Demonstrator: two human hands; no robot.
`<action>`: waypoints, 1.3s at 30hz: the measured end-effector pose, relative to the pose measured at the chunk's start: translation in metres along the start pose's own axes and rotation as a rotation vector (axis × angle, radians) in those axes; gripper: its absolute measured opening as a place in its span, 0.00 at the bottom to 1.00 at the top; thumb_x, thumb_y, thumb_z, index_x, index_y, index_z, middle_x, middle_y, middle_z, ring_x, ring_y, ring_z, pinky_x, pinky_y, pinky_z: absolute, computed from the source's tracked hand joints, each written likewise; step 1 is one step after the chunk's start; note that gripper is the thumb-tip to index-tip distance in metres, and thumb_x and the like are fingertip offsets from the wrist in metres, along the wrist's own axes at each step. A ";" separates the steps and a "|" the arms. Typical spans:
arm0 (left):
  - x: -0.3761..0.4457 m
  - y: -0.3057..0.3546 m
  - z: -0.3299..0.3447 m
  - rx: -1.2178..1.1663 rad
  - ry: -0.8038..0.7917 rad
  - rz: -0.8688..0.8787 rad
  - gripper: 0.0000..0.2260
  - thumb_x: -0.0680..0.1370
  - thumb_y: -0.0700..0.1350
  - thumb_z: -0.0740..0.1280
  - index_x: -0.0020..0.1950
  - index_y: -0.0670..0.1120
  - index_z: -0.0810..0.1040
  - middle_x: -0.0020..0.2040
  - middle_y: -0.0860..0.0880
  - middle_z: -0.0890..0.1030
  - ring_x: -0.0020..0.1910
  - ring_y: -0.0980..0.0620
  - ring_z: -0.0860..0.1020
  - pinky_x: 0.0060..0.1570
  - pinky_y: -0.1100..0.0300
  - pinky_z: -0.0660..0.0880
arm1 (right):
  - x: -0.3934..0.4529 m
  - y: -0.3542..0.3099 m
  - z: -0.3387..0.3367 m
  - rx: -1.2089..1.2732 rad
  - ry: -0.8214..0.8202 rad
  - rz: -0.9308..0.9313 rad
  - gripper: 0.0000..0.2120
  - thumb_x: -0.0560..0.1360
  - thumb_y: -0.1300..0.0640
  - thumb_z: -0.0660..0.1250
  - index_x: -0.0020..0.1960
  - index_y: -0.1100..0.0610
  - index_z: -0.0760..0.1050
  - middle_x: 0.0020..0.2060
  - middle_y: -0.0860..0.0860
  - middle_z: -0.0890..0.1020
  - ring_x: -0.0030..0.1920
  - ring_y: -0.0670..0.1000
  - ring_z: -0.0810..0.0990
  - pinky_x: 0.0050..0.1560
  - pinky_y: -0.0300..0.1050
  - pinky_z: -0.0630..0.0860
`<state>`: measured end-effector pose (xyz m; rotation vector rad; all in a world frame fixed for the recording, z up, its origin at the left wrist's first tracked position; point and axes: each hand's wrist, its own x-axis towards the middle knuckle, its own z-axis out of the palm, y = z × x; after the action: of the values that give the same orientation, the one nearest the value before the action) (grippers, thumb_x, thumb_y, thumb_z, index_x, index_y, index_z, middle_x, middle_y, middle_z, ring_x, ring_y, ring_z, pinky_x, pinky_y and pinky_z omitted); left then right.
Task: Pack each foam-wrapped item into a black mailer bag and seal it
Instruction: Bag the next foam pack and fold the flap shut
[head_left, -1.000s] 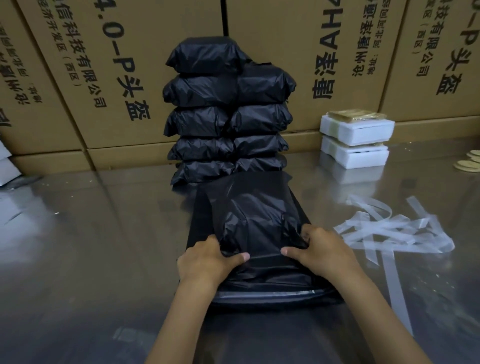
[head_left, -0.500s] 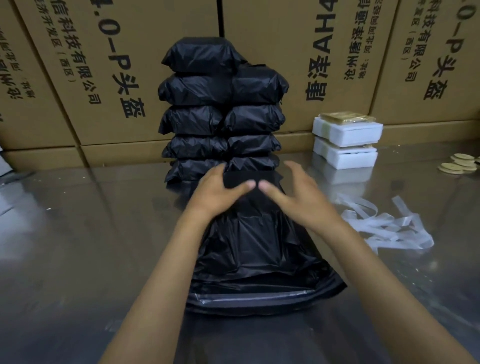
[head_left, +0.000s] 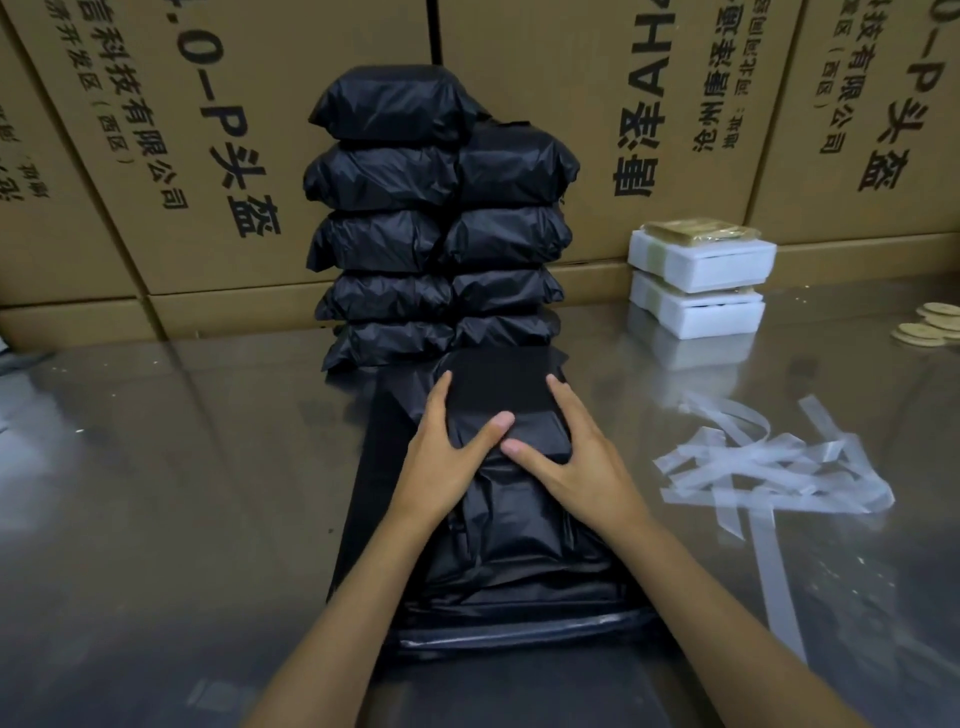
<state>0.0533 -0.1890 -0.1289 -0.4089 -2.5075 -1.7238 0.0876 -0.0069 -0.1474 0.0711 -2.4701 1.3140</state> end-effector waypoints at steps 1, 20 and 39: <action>-0.002 -0.004 -0.004 -0.012 -0.029 -0.041 0.52 0.62 0.78 0.68 0.78 0.68 0.46 0.80 0.58 0.59 0.77 0.53 0.62 0.67 0.57 0.66 | -0.003 0.006 -0.002 0.019 -0.001 0.022 0.55 0.61 0.20 0.68 0.79 0.34 0.46 0.79 0.37 0.59 0.76 0.42 0.63 0.72 0.46 0.68; -0.014 -0.031 -0.026 0.723 -0.361 0.030 0.38 0.74 0.74 0.56 0.80 0.59 0.57 0.82 0.53 0.54 0.80 0.53 0.49 0.75 0.46 0.33 | -0.015 0.021 -0.012 -0.538 -0.164 0.122 0.65 0.55 0.14 0.47 0.81 0.53 0.55 0.79 0.52 0.63 0.81 0.50 0.52 0.79 0.55 0.47; -0.051 -0.023 -0.035 0.711 -0.412 0.057 0.27 0.83 0.59 0.57 0.80 0.53 0.58 0.78 0.51 0.62 0.79 0.52 0.56 0.77 0.46 0.37 | -0.064 0.011 -0.037 -0.438 -0.193 0.046 0.30 0.80 0.41 0.63 0.77 0.55 0.64 0.77 0.56 0.67 0.78 0.55 0.62 0.75 0.51 0.59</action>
<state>0.0933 -0.2381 -0.1478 -0.8041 -3.1082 -0.6717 0.1555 0.0218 -0.1574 0.0342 -2.8811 0.7850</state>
